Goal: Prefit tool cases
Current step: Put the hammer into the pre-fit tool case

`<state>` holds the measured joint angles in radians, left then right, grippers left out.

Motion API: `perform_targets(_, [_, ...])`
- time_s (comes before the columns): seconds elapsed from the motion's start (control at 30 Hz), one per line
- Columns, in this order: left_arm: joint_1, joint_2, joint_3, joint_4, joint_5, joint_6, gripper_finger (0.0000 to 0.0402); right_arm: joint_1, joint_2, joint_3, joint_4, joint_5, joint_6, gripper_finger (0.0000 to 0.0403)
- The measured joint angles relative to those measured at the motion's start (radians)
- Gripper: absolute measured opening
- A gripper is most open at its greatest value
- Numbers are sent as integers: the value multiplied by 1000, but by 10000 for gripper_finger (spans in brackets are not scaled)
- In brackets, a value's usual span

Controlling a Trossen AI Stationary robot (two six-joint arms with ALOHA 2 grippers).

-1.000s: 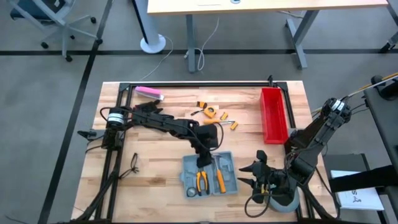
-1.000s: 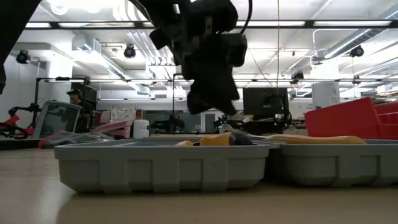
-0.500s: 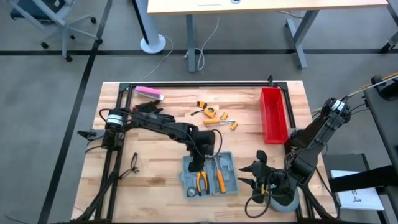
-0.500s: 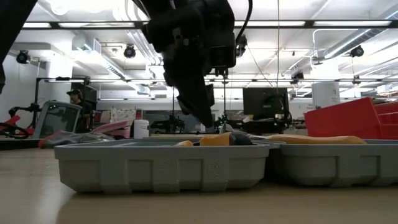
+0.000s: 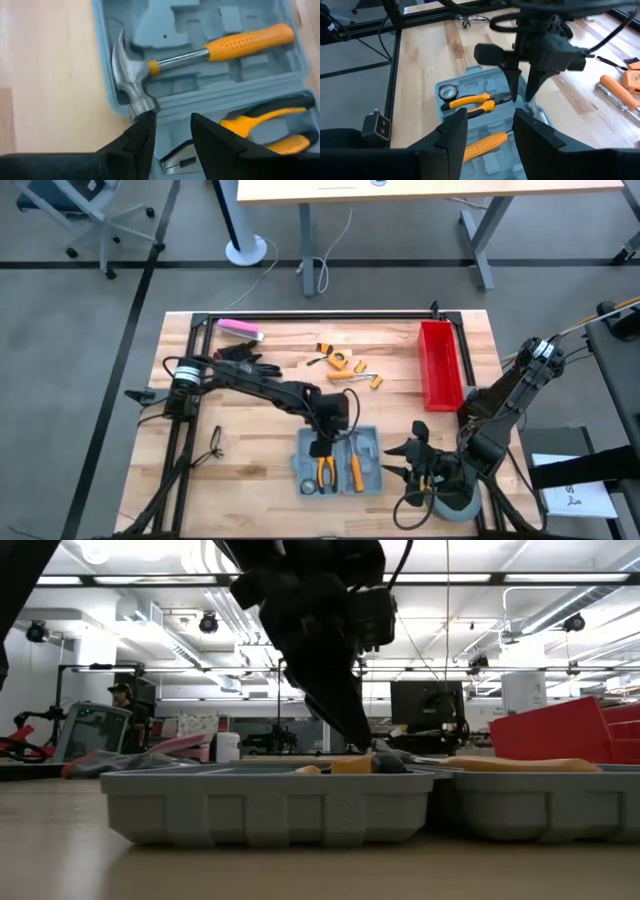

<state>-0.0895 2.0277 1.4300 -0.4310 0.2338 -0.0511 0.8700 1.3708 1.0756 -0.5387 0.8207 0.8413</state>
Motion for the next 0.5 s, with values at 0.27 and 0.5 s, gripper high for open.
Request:
perform_targets(0.27, [0,31,0,40,-8,-2,118,0,0,0,3,1,5,138])
perform_targets(0.5, [2,-2,14,18,-16,-29,119,0,0,0,-2,-1,-1,128])
